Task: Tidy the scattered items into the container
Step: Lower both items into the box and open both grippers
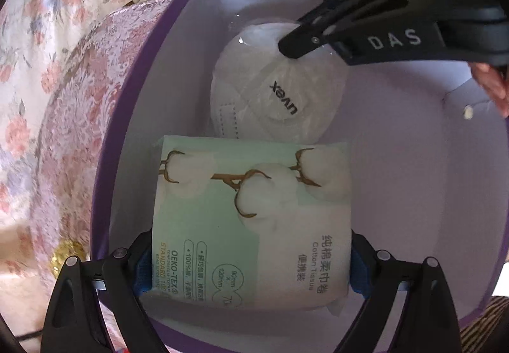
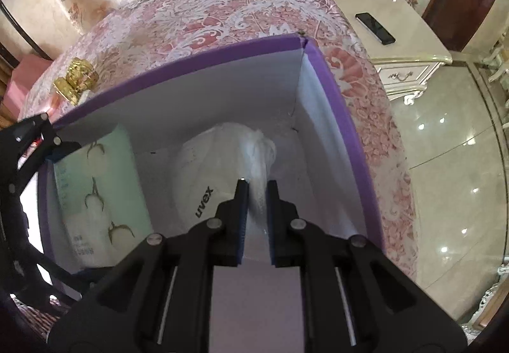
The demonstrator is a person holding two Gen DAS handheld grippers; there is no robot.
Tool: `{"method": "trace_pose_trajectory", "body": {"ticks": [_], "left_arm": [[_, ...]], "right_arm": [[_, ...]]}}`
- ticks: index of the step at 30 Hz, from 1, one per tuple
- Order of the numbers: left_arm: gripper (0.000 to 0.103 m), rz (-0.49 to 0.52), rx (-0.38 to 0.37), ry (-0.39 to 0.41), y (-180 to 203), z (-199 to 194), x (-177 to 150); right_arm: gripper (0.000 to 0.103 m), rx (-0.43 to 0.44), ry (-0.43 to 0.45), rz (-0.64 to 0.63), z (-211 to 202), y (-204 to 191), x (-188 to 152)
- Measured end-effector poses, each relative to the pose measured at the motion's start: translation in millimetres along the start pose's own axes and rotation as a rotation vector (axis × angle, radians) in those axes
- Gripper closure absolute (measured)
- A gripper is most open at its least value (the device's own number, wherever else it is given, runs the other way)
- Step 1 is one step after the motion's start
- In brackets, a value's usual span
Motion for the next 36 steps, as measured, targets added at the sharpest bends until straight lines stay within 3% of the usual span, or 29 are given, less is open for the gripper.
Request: {"method": "trace_pose_trajectory", "body": {"ticks": [6,16,24,30,32,34,36], "left_arm": [[0.007,0.037,0.082,-0.007,10.9,4.8,-9.7],[0.001,-0.056,0.046,-0.018,8.9,-4.8,-19.5],[0.001,-0.206,-0.089,0.078,-14.2,-52.5,-40.8],[0.001,-0.208,-0.163,0.096,-16.4,-66.8,-41.9],[0.001,-0.21,-0.199,0.099,-11.7,-68.7,-42.2],[0.001,-0.226,-0.248,0.104,-7.3,-69.4,-40.9],[0.001,-0.255,-0.294,0.101,-3.5,-67.9,-42.2]], "right_arm": [[0.088,-0.029,-0.011,-0.01,12.3,-3.2,1.5],[0.08,-0.04,-0.041,-0.004,25.2,-5.8,-1.1],[0.077,-0.055,-0.056,-0.007,27.6,-6.3,0.1],[0.071,-0.029,-0.072,0.009,26.3,-6.2,2.0],[0.052,0.026,-0.072,0.006,21.9,-8.1,1.9],[0.043,0.063,-0.065,-0.007,16.2,-11.6,0.8],[0.042,0.064,-0.062,-0.028,10.7,-15.2,-0.8]]}}
Point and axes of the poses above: each gripper's, at about its wrist camera, not at the fingertips, and z roughly the way its jaws point, y to its right, x to its top, the point moved 1 cm from there along z, roughly the way its jaws point, and after that the axes turned 7 degrees about -z, right-handed, at the moved point
